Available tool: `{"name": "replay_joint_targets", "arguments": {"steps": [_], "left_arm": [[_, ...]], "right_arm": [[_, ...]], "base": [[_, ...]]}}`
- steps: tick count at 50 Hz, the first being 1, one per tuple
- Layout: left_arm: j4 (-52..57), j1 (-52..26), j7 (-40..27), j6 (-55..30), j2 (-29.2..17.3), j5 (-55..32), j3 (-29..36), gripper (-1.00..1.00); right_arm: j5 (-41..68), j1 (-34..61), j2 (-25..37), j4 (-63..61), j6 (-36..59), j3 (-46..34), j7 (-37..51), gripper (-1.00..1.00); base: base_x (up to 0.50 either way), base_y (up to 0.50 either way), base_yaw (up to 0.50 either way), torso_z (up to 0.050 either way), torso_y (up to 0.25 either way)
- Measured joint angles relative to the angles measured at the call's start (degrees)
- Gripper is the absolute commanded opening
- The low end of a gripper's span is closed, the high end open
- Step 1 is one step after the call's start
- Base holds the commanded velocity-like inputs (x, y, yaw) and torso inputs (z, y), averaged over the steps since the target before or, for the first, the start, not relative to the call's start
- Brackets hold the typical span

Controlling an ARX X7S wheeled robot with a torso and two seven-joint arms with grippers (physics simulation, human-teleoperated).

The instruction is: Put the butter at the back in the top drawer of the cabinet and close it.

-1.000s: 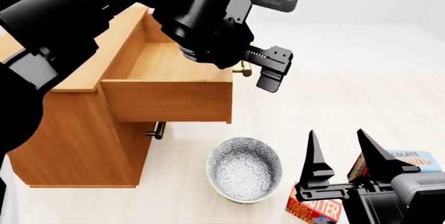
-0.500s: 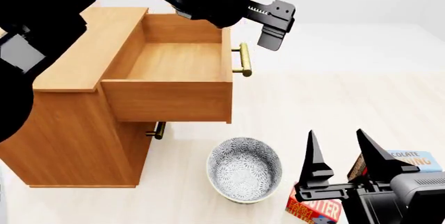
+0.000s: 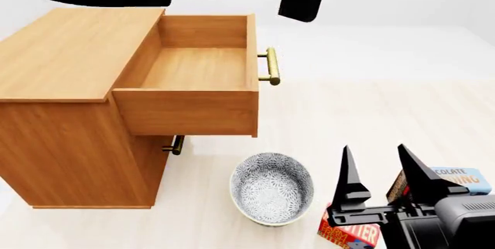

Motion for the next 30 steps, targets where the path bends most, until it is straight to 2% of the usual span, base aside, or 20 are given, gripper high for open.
{"name": "replay_joint_targets", "arguments": {"steps": [14, 30], "left_arm": [[25.4, 5.4, -2.6, 7.5, -14.3, 0.5, -8.3, 1.0], [45.9, 16.5, 1.4, 16.8, -31.1, 8.2, -15.9, 1.0]], "right_arm": [[-0.6, -0.2, 0.1, -0.5, 0.0, 0.0, 0.9, 1.0], [-2.8, -0.7, 0.1, -1.8, 1.0, -1.0, 2.7, 1.0]], "base": [[0.0, 0.0, 0.0, 0.0, 0.0], [0.0, 0.0, 0.0, 0.0, 0.0]]}}
